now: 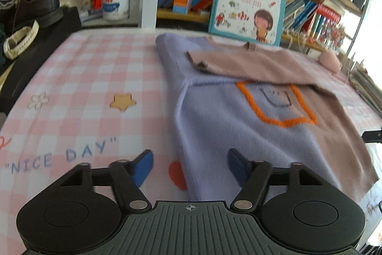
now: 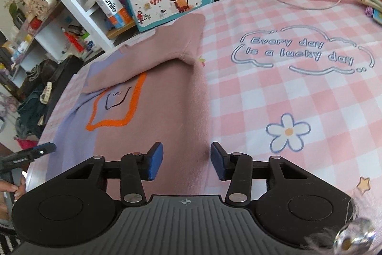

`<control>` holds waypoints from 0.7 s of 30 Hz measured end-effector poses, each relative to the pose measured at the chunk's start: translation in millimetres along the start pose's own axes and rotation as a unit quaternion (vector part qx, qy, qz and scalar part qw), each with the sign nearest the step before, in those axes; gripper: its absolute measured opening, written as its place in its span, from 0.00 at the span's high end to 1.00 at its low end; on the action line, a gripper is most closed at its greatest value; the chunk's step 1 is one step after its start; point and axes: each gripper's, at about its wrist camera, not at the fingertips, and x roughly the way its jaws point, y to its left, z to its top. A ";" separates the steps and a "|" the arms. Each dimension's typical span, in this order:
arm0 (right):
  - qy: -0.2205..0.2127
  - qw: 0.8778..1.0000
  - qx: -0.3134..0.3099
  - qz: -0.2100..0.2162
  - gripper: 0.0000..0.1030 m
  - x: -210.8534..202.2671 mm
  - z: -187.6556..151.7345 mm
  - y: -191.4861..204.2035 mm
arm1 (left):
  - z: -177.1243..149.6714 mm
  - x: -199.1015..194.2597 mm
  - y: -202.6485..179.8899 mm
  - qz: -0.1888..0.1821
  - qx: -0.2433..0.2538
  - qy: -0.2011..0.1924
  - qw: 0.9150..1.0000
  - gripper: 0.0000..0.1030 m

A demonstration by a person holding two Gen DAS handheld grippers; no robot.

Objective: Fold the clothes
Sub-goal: 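Open the right tool and move both tools to the sweatshirt hem, then grasp the lavender hem with the left tool while the right tool grasps the pink hem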

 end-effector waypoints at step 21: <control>-0.029 0.997 -0.015 0.076 0.91 -15.4 -9.3 -0.9 | -3.5 -17.5 -12.1 -0.059 -0.033 -0.009 0.998 0.93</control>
